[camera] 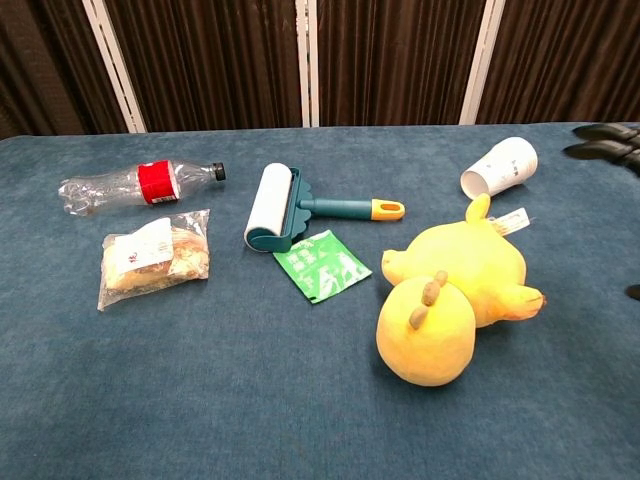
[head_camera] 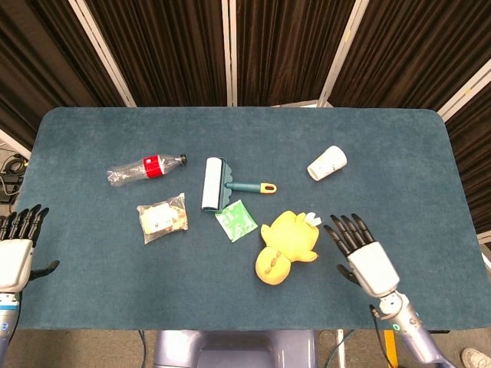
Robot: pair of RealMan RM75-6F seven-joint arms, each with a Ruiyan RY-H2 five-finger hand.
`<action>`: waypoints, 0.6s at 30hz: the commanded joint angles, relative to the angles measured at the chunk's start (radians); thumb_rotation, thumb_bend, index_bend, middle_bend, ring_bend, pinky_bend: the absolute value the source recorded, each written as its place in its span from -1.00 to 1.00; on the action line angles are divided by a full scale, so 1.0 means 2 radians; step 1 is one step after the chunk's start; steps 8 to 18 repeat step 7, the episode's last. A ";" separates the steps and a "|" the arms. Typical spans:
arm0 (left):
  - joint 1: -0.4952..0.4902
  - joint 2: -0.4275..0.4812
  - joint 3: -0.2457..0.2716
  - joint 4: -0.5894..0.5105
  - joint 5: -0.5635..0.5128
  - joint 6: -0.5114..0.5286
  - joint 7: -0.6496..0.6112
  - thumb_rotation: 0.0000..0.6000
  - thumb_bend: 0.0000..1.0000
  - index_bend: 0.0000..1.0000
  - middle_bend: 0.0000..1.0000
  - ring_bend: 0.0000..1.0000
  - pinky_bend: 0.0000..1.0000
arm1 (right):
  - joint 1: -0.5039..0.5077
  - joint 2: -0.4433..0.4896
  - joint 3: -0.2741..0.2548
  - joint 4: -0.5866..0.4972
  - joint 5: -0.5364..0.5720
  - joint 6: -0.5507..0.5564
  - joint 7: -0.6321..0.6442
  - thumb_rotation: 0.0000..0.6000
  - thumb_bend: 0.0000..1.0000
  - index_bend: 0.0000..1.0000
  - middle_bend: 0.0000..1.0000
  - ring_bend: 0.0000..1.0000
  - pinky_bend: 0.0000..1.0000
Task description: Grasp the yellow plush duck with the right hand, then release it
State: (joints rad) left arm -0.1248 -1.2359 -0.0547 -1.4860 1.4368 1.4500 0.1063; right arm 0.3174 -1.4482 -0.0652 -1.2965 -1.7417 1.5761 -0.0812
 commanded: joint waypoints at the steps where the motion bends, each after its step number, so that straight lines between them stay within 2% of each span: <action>1: 0.004 0.003 0.004 -0.005 0.011 0.010 0.000 1.00 -0.79 -1.00 -1.00 -1.00 -1.00 | -0.017 0.019 0.005 -0.012 0.015 0.013 -0.001 1.00 -0.34 -1.00 -1.00 -1.00 -1.00; 7: 0.009 0.007 0.008 -0.013 0.024 0.023 -0.001 1.00 -0.79 -1.00 -1.00 -1.00 -1.00 | -0.053 0.047 0.013 -0.038 0.051 0.029 -0.011 1.00 -0.34 -1.00 -1.00 -1.00 -1.00; 18: 0.009 0.007 0.008 -0.013 0.024 0.023 -0.001 1.00 -0.79 -1.00 -1.00 -1.00 -1.00 | -0.053 0.047 0.013 -0.038 0.051 0.029 -0.011 1.00 -0.34 -1.00 -1.00 -1.00 -1.00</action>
